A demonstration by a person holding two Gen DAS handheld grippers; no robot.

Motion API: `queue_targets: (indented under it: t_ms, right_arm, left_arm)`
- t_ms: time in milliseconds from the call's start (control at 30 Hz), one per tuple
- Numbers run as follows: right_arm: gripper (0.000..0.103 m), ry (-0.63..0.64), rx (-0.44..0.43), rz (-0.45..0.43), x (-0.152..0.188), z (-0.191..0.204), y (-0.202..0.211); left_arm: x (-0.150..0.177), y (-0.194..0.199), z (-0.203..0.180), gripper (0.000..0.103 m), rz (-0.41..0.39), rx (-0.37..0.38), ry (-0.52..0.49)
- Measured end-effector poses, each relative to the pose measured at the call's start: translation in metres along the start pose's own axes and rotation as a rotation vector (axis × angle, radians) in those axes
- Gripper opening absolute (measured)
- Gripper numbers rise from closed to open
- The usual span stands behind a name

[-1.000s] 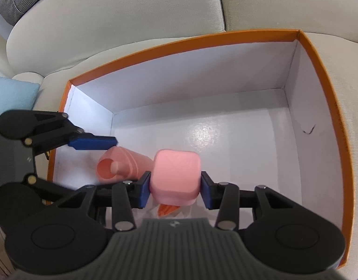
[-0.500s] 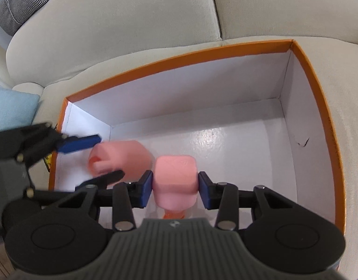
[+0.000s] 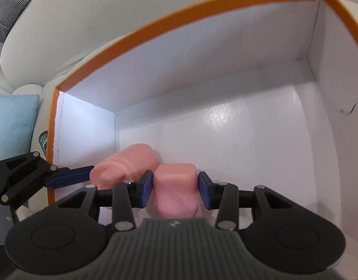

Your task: Organize rigid objects

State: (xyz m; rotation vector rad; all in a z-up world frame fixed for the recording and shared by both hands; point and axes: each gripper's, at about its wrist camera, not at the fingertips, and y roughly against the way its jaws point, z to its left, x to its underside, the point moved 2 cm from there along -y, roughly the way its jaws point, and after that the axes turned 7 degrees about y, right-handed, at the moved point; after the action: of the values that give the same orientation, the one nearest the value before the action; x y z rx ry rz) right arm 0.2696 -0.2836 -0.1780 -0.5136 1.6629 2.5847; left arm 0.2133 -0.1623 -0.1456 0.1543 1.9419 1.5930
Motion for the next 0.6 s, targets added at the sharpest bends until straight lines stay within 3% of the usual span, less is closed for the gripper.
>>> queue_targets:
  t_ms: [200,400,600]
  right_arm:
    - [0.046,-0.044,-0.016,-0.037,-0.004,-0.001,0.009]
    - [0.044,0.021,-0.035,-0.066,-0.006,0.014,0.031]
    - [0.041,-0.035,-0.078,-0.06,0.004,0.013,0.038]
  left_arm:
    - [-0.001,0.0,0.009,0.049,-0.032,-0.02,-0.012]
    - [0.006,0.001,0.005,0.045,-0.017,-0.029,-0.097]
    - [0.013,0.0,-0.001,0.035,-0.003,-0.043,-0.202]
